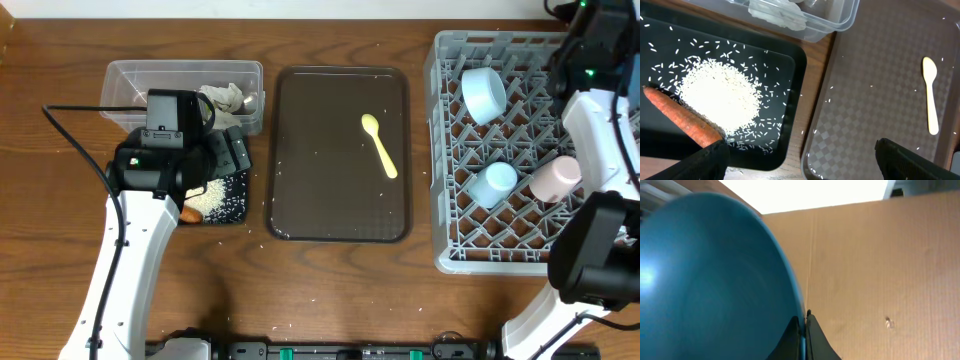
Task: Sort waste into correct bins and load items into the dishwasher rack
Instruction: 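Stand the blue plate upright at the rack's right side and release, then move the right gripper left to the yellow spoon and grasp it, then lift the yellow spoon and carry it right into the rack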
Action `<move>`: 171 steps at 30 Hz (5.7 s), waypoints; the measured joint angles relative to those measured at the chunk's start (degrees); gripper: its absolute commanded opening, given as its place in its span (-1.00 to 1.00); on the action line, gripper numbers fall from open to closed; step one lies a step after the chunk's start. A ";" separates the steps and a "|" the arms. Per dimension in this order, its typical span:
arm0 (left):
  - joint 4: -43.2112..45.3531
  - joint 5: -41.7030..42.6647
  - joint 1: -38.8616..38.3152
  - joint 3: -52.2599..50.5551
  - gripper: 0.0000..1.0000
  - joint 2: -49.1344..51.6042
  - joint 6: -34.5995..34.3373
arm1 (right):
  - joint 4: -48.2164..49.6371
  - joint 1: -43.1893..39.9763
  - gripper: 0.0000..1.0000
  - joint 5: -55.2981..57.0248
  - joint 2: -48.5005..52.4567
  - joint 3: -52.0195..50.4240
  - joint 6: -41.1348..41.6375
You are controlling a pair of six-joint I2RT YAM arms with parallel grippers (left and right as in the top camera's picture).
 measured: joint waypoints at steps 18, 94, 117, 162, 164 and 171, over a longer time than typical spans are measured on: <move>-0.02 0.00 0.00 0.00 0.91 0.00 0.00 | -3.10 8.79 0.20 -0.07 0.04 -0.22 4.24; 0.00 0.00 0.00 0.00 0.91 0.00 0.00 | -22.47 30.47 0.22 -50.01 16.61 -0.37 73.11; -0.02 0.00 0.00 0.00 0.91 0.00 0.00 | -22.23 30.47 -0.97 -51.15 16.94 -0.59 71.84; -0.02 0.00 0.00 0.00 0.91 0.02 0.00 | -26.34 13.29 -0.98 -45.51 -13.99 -19.15 50.60; -0.02 0.00 0.00 0.00 0.91 0.02 0.00 | -26.05 13.29 -0.97 -45.53 -13.99 -19.58 51.19; -0.02 0.00 0.00 0.00 0.91 0.02 0.00 | -25.59 13.29 -0.95 -45.64 -13.99 -19.67 53.57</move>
